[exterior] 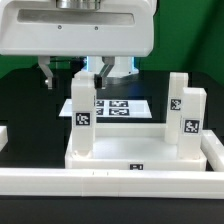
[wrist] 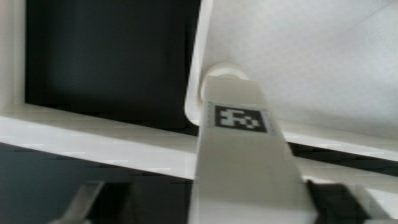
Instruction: Assemble desk
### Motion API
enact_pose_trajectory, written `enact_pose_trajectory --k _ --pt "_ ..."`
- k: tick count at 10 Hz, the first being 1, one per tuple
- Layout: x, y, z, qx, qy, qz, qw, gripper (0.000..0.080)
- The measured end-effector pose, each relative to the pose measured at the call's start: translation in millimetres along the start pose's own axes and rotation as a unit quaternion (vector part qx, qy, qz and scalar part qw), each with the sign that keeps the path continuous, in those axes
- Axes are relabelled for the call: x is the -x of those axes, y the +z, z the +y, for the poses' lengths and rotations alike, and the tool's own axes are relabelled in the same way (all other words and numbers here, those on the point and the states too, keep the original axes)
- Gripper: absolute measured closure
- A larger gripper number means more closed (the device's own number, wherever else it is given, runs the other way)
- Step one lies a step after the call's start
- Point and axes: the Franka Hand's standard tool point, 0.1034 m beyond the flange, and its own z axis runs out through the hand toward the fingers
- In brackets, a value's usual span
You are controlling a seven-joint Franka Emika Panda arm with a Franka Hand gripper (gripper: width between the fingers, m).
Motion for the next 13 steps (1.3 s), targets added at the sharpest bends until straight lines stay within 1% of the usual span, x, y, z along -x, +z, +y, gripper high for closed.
enact_pose_trajectory --k 1,2,4,7,9,10,11,13 --pt "-0.1 0.0 -0.1 0.0 0.0 0.0 1.0 0.0408" --pt "-0.1 0.0 -0.1 0.0 0.005 0.0 1.0 0.0505" --pt "-0.1 0.0 -0.2 0.0 0.011 0.0 1.0 0.0505" --pt "-0.4 0.2 -1.3 -0.002 0.106 0.001 0.994 0.0505" --pt "-0.6 0.4 -2.2 -0.003 0.173 0.0 0.985 0.0505" --pt "-0.4 0.9 -2.7 -0.007 0.227 0.0 0.974 0.0505" --pt "-0.2 1.3 -3.0 -0.016 0.281 0.001 0.96 0.0505" --pt "-1.2 2.0 -4.7 -0.023 0.354 0.003 0.935 0.0505"
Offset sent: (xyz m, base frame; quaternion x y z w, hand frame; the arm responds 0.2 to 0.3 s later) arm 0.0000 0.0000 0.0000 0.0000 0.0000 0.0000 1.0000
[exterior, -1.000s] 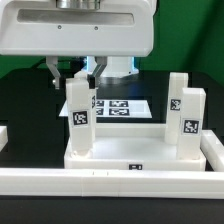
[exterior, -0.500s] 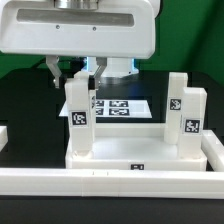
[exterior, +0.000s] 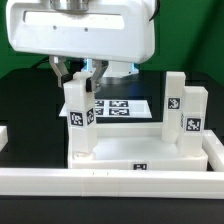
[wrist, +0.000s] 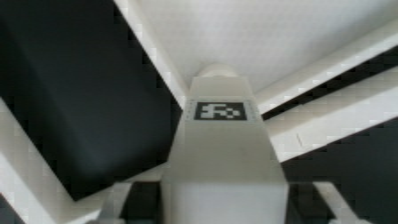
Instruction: Assemble desk
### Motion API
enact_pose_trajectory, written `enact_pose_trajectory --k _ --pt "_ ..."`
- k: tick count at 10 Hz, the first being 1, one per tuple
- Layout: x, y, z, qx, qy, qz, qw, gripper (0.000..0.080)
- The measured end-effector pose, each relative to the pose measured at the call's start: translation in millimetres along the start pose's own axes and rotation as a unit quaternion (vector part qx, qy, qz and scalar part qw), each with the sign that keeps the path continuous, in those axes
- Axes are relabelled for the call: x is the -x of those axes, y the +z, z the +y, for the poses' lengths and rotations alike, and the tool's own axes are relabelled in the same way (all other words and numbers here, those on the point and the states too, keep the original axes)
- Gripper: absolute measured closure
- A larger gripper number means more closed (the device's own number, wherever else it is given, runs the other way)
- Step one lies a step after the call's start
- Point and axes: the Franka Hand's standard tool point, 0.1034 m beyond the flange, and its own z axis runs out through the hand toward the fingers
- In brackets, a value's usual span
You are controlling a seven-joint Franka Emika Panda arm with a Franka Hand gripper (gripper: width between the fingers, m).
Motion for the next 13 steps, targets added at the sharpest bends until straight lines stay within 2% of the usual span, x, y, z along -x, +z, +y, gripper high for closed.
enact_pose_trajectory --k 3,5,7,8,9,10,11,13 --pt "4.9 0.6 -8.3 -0.002 0.138 -0.006 0.99 0.0505" --pt "6.0 0.9 -10.9 -0.008 0.228 -0.011 0.974 0.0505" --pt "6.2 0.8 -11.8 -0.008 0.23 -0.01 0.973 0.0505" --pt "6.2 1.0 -11.7 -0.008 0.209 -0.01 0.978 0.0389" --pt "6.7 1.2 -12.2 -0.007 0.182 -0.009 0.983 0.0389" --pt "7.6 1.4 -14.4 -0.007 0.13 -0.008 0.991 0.0255" --pt "7.9 1.6 -16.5 -0.009 0.079 -0.005 0.997 0.0172" --pt "6.3 1.2 -17.4 -0.01 -0.01 0.0 1.0 0.0156"
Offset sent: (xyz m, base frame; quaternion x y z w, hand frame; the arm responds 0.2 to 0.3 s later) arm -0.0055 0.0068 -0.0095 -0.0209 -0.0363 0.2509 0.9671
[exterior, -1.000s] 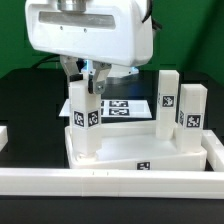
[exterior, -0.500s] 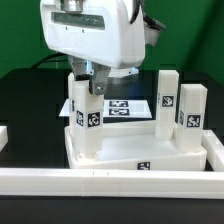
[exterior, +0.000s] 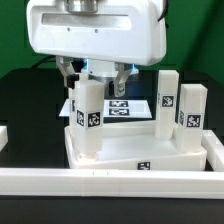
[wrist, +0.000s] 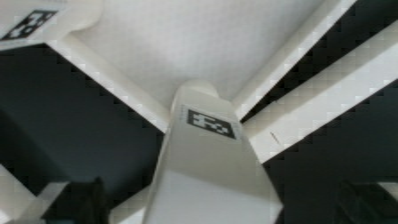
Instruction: Assemble desk
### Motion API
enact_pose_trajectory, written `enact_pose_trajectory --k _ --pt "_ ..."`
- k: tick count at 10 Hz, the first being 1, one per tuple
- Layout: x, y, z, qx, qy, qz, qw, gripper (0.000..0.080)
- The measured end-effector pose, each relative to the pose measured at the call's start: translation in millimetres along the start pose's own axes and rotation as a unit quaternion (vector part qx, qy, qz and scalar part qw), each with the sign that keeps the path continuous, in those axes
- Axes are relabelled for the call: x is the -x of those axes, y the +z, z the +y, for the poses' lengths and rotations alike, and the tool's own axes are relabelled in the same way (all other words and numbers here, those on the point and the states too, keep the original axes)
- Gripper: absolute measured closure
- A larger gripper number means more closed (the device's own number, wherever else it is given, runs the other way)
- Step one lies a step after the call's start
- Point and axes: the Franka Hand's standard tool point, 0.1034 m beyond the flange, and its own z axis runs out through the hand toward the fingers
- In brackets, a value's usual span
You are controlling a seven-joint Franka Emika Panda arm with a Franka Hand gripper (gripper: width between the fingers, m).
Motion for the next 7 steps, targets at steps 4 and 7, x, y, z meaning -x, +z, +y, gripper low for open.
enact_pose_trajectory --k 4,7 --pt "-0.6 0.6 1.7 0.0 -0.156 0.0 0.988 0.015" --pt "-3.4 1.0 1.6 0.005 -0.271 0.01 0.963 0.015"
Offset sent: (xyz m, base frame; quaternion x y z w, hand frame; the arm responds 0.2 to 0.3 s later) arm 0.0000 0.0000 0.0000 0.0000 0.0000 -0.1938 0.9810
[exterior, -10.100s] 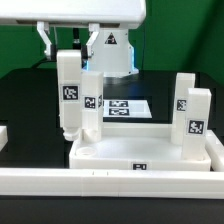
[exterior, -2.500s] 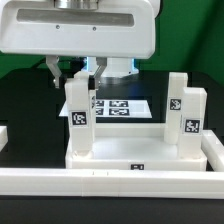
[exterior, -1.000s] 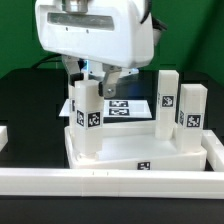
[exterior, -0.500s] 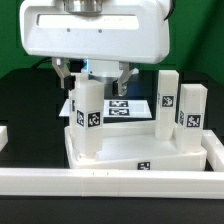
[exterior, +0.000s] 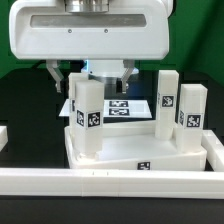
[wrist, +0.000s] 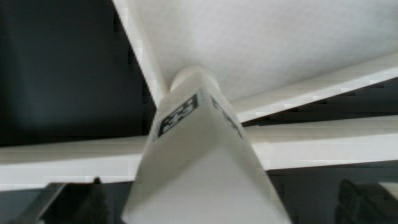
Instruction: Assemble desk
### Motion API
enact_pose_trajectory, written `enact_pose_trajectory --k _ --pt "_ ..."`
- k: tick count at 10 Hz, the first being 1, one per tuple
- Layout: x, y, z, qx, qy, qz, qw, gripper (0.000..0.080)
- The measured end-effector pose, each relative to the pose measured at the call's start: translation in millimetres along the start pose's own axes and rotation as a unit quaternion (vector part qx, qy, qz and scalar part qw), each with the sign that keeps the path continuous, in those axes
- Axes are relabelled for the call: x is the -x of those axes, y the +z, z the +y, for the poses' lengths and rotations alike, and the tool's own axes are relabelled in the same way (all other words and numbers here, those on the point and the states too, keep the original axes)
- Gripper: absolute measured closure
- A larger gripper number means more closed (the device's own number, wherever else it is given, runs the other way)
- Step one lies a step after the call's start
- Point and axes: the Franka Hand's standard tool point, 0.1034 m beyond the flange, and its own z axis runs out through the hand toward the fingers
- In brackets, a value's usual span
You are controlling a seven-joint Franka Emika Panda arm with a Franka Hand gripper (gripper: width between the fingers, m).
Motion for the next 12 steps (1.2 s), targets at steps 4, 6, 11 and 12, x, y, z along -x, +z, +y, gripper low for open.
enact_pose_trajectory --k 4,6,11,12 --pt "-0.1 2.8 2.0 0.018 -0.161 0.005 0.987 0.015" --pt "0.1 2.9 4.5 0.02 -0.241 0.004 0.97 0.015" --pt "1.3 4.4 5.2 0.023 -0.257 0.003 0.966 0.0417" --pt "1.5 4.6 5.2 0.023 -0.248 0.002 0.969 0.0509"
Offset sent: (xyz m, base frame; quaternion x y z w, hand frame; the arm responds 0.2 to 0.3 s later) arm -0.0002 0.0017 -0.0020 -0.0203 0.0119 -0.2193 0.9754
